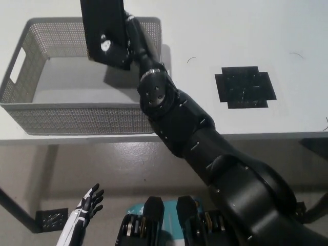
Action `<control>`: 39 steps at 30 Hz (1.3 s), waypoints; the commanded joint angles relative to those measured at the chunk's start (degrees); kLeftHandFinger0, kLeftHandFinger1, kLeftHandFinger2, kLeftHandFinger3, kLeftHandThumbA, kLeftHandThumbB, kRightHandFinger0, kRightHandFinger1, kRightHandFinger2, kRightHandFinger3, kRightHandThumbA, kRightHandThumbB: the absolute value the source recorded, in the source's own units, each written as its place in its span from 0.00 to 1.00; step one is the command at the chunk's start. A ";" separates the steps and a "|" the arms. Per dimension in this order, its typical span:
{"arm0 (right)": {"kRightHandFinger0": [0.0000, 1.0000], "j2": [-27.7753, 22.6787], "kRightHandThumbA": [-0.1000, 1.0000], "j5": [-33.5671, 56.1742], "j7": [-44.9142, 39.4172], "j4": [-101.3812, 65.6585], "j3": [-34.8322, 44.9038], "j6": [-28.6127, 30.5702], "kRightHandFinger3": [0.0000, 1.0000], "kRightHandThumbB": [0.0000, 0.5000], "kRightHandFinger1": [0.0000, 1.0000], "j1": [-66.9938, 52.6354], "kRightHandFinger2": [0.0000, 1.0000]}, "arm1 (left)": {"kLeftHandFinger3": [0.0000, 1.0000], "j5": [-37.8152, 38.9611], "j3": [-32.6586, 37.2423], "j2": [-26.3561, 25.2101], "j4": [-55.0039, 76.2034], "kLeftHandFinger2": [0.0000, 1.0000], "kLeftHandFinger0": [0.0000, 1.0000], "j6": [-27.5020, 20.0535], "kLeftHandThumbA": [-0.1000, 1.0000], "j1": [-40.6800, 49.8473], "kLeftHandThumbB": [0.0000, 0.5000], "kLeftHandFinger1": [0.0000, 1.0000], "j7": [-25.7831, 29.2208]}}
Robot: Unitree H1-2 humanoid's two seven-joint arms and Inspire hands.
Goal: A notebook is kept standing on the table on the right hand side and a container is kept on the left hand side and the robot uses its right hand to grab the notebook and places it in the container
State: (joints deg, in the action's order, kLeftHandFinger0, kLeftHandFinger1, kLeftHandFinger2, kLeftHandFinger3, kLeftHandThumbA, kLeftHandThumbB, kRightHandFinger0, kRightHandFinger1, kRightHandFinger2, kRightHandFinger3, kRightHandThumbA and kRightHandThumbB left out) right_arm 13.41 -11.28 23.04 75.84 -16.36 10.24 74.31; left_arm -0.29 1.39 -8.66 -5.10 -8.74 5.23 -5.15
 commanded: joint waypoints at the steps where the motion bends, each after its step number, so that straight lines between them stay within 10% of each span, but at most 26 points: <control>1: 0.12 -0.53 0.34 -4.24 0.96 -0.13 -2.30 4.35 0.77 0.43 0.39 5.98 0.72 | 1.00 -1.12 0.47 -1.04 2.26 1.00 1.00 -0.07 1.00 -0.25 0.36 1.00 -0.82; 2: 0.46 -1.04 0.53 -3.45 -1.71 -0.40 -2.03 3.67 1.00 0.62 0.73 5.93 0.96 | 1.00 -1.26 0.54 -1.20 2.28 1.00 1.00 -0.05 1.00 -0.33 0.37 1.00 -0.91; 3: 0.85 -1.89 0.69 -2.82 -6.08 -0.66 -2.04 3.87 1.00 0.79 1.00 5.85 1.00 | 1.00 -1.22 0.59 -1.24 2.43 1.00 1.00 0.11 1.00 -0.39 0.39 1.00 -1.01; 5: 1.00 -2.82 0.73 -1.20 -10.91 -0.99 -1.11 5.54 1.00 0.90 1.00 5.48 1.00 | 1.00 -0.89 0.59 -1.21 2.18 1.00 1.00 -0.01 1.00 -0.55 0.43 1.00 -1.17; 19: 1.00 -6.64 1.00 0.45 -14.38 -8.75 2.16 7.07 1.00 1.00 1.00 12.16 1.00 | 1.00 -1.98 1.14 -0.95 1.21 1.00 1.00 -1.22 1.00 -0.89 0.38 1.00 -1.02; 39: 1.00 -25.44 1.00 12.05 -22.18 -94.04 19.53 -13.13 1.00 1.00 1.00 -15.23 1.00 | 1.00 -2.26 1.30 -1.73 1.19 1.00 1.00 -0.30 1.00 -1.09 0.39 1.00 -1.12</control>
State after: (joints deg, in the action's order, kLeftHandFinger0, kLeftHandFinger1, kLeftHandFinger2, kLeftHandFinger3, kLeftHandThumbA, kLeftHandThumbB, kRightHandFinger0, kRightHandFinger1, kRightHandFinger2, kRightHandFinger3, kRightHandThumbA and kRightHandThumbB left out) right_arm 0.54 -11.19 6.34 29.49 -8.42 8.24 68.37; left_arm -1.94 2.91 -9.18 -6.16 -8.17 4.69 -5.76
